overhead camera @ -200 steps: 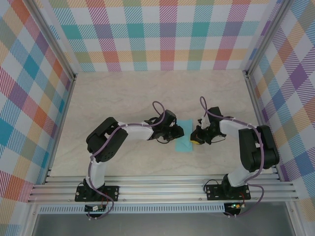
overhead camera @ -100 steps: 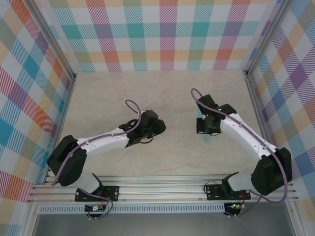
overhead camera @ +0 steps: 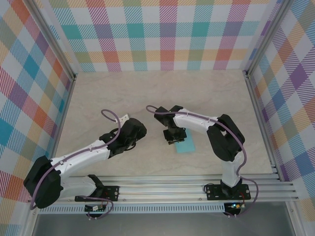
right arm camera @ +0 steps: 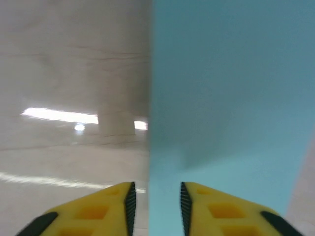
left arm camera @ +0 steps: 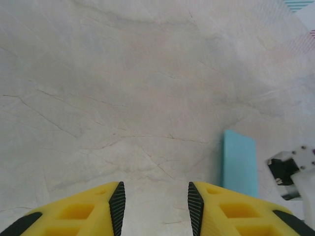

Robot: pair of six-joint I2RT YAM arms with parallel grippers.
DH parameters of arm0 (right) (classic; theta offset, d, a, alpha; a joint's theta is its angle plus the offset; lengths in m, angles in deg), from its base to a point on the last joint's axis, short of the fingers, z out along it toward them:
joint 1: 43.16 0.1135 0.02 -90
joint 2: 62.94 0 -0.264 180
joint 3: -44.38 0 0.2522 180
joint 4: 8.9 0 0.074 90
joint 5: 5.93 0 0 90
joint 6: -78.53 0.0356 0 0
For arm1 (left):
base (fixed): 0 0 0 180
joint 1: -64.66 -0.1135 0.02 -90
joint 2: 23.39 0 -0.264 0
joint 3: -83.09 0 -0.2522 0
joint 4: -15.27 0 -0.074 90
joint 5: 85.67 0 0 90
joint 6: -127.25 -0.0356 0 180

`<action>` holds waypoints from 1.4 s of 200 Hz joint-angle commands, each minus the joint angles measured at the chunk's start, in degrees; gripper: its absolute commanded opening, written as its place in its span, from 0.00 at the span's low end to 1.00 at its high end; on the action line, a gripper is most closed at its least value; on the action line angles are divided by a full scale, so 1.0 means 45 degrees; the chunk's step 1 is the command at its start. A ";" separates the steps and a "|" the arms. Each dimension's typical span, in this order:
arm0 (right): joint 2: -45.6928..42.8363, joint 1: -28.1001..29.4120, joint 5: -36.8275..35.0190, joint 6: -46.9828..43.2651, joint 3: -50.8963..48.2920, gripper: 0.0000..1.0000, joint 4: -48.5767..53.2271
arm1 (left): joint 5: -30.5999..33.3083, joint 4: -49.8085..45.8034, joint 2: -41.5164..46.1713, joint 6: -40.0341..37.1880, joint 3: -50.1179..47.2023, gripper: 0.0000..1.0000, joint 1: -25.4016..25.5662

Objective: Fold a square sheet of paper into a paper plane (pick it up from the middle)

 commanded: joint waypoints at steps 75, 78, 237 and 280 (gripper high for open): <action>-0.5310 -0.4719 0.4911 -0.0333 -0.5420 0.54 -0.4351 | -0.5842 0.3202 -0.4079 -0.2263 0.1693 0.37 0.0307; -0.5358 -0.4900 0.5081 -0.0391 -0.5536 0.54 -0.4414 | -0.6028 0.3251 -0.4340 -0.2323 0.1889 0.36 0.0408; -0.5137 -0.6248 0.6360 -0.1037 -0.7102 0.54 -0.5742 | -0.6438 0.1503 -1.0404 -0.2632 0.6277 0.25 0.1430; -0.5228 -0.6266 0.6777 -0.0882 -0.7245 0.55 -0.6014 | -0.6381 0.1699 -1.0576 -0.2401 0.5812 0.22 0.1405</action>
